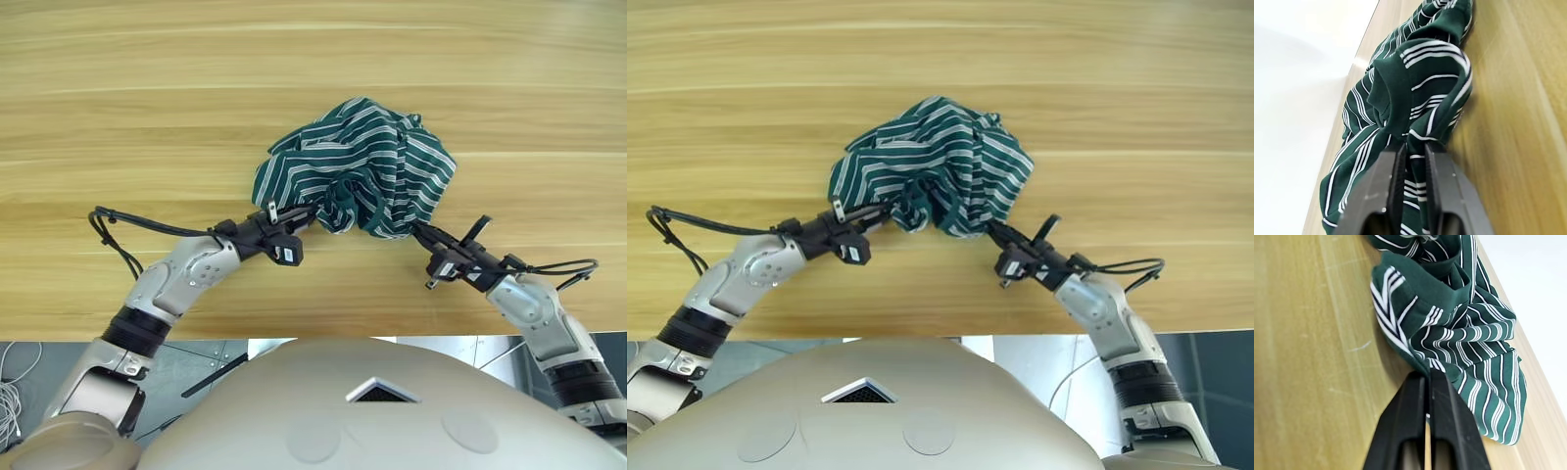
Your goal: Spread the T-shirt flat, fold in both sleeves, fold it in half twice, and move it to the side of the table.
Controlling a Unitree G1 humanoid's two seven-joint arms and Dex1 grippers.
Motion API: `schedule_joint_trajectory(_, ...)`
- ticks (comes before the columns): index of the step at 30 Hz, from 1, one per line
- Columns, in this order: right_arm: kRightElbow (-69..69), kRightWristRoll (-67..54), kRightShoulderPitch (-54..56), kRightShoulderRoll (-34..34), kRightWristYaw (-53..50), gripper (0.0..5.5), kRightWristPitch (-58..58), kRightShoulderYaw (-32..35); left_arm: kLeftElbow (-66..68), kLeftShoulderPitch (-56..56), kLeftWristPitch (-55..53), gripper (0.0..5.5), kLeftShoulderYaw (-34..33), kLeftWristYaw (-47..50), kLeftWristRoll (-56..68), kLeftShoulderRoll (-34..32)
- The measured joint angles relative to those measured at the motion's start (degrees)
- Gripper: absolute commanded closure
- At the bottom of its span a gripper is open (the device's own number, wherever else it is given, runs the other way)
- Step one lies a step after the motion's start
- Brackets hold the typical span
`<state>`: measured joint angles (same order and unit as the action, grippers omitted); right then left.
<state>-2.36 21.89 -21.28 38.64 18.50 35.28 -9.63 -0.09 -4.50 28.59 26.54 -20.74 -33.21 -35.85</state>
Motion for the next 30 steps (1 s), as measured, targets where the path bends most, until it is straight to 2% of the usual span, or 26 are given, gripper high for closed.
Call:
schedule_joint_trajectory(5, 0.1, 0.0, -0.3, 0.0, -0.9, 5.50, 0.0, 0.1, 0.0, 0.1, 0.0, 5.44, -0.3, 0.0, 1.1, -0.2)
schedule_joint_trajectory(11, 0.1, -0.2, -0.2, -0.2, -1.9, 5.50, 0.0, 0.9, 0.6, -2.1, 0.2, 5.48, -2.5, 1.4, 5.3, -0.3)
schedule_joint_trajectory(16, -1.5, -8.5, 4.1, -2.3, -2.8, 5.50, 1.4, 4.2, 3.6, -6.4, 4.8, 5.48, -5.5, -1.1, 21.1, 0.6)
schedule_joint_trajectory(23, -1.9, -19.3, 6.5, -2.4, 0.4, 5.50, 3.7, 6.9, 2.0, -4.5, 9.8, 5.48, -10.4, -5.6, 39.8, 4.1)
schedule_joint_trajectory(30, 8.7, -38.9, 4.9, -1.6, 9.3, 5.50, 4.8, 8.8, -6.9, -5.6, 11.6, 5.48, -15.9, -13.8, 59.6, 4.9)
